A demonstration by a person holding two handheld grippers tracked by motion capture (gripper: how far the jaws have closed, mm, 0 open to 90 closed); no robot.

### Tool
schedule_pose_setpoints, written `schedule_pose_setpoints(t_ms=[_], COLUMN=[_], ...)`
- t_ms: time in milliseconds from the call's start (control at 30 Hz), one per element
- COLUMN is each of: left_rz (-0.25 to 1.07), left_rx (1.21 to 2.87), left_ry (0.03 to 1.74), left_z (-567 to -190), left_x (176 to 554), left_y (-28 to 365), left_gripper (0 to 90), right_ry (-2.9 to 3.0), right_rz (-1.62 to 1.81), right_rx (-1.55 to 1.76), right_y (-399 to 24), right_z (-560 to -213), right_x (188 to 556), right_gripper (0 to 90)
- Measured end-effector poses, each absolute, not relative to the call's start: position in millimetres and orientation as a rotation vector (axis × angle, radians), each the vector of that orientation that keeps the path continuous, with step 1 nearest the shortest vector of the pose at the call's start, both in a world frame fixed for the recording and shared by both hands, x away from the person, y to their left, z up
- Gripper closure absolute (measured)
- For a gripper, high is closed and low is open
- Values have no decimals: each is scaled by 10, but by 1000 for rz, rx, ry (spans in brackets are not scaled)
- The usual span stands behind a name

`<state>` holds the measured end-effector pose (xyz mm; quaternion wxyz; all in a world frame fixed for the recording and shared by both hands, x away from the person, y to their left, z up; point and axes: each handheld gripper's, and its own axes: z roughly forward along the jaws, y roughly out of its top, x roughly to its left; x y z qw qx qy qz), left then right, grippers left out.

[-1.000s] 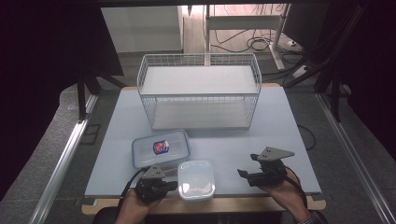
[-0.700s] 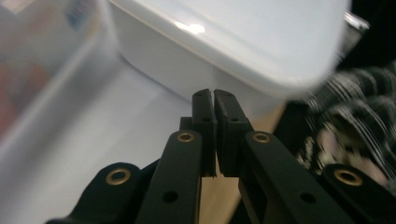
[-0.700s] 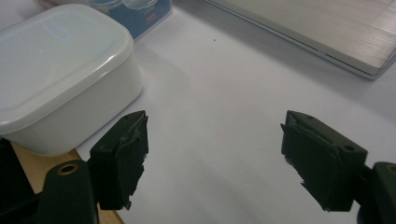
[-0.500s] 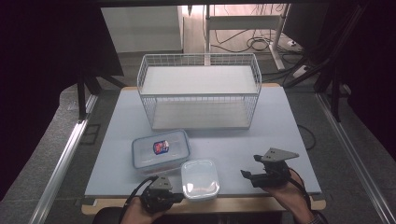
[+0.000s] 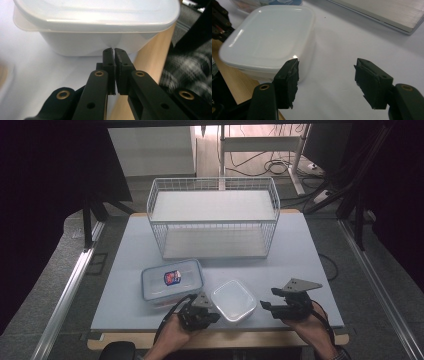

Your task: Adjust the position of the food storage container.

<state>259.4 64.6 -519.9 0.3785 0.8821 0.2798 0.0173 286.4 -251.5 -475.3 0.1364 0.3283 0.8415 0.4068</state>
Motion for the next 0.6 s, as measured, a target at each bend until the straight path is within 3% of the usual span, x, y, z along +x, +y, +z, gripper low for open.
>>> schedule_pose_setpoints(t_ms=[67,167,233,300,333,400,600], left_rz=[37,12,44,81,95,119,225], left_rx=[2245,2226,2238,2216,2202,2177,2113], left_ry=[700,686,689,715,721,724,736], left_z=[-5193,-5202,-5192,-5141,-5118,-5063,-4951], left_x=[2670,2742,2736,2716,2704,2672,2502], left_y=[547,459,497,623,668,783,1149], left_gripper=[879,879,875,870,848,791,676], right_ry=[2434,2440,2443,2456,2480,2495,2549], right_rz=[1176,1160,1161,1198,1223,1211,1241], right_rx=[956,947,936,931,904,850,761], right_y=[-2519,-2546,-2554,-2558,-2515,-2444,-2206], right_z=[-4755,-4729,-4716,-4693,-4670,-4659,-4658], right_x=[2870,2870,2866,2857,2840,2810,2721], right_gripper=[380,530,581,691,776,847,890])
